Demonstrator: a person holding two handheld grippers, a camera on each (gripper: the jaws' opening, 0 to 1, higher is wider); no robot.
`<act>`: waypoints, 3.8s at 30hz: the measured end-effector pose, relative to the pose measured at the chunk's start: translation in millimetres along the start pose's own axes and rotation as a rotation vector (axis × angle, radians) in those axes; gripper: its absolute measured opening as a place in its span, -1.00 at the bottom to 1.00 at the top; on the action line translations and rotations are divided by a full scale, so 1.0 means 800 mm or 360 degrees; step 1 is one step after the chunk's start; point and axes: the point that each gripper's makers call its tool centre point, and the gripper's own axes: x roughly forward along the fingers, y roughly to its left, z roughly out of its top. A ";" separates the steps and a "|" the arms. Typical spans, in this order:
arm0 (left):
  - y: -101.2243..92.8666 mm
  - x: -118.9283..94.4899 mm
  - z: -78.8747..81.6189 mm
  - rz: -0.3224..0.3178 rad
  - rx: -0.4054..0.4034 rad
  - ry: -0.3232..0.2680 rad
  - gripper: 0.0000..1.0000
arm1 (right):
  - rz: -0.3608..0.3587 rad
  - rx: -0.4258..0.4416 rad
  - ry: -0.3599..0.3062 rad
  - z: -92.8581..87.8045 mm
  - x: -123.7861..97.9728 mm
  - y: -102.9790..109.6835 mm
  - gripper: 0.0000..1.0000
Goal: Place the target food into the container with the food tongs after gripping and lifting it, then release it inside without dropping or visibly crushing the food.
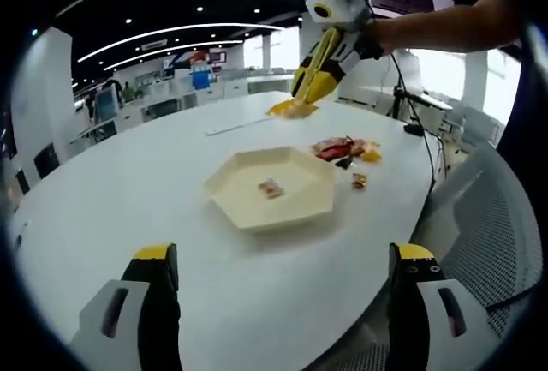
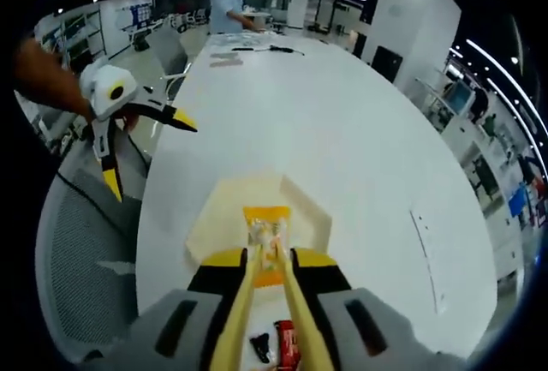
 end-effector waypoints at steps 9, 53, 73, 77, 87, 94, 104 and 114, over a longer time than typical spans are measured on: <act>0.001 0.000 -0.001 0.0001 -0.0004 0.0000 0.99 | -0.0018 0.0006 -0.0024 -0.002 0.001 -0.007 -0.54; -0.001 -0.001 0.005 -0.0026 -0.0029 -0.0035 0.99 | -0.0077 0.0024 -0.0289 -0.014 -0.055 0.003 -0.45; 0.004 -0.003 0.009 -0.0007 -0.0064 -0.0067 0.99 | -0.0118 0.0093 -0.0297 -0.056 -0.078 0.020 -0.44; 0.005 -0.002 0.007 -0.0007 -0.0064 -0.0060 0.99 | -0.0126 0.0110 -0.0306 -0.063 -0.081 0.023 -0.44; 0.004 -0.002 0.006 -0.0012 -0.0068 -0.0054 0.99 | -0.0108 0.0130 -0.0306 -0.079 -0.076 0.038 -0.44; 0.005 -0.002 0.006 -0.0007 -0.0079 -0.0054 0.99 | -0.0101 0.0153 -0.0298 -0.091 -0.070 0.046 -0.44; 0.003 -0.003 0.011 -0.0012 -0.0011 -0.0094 0.99 | -0.0082 0.0211 -0.0300 -0.111 -0.060 0.061 -0.44; -0.003 -0.001 0.010 -0.0058 -0.0029 -0.0083 0.99 | -0.0038 0.0222 -0.0291 -0.127 -0.045 0.075 -0.45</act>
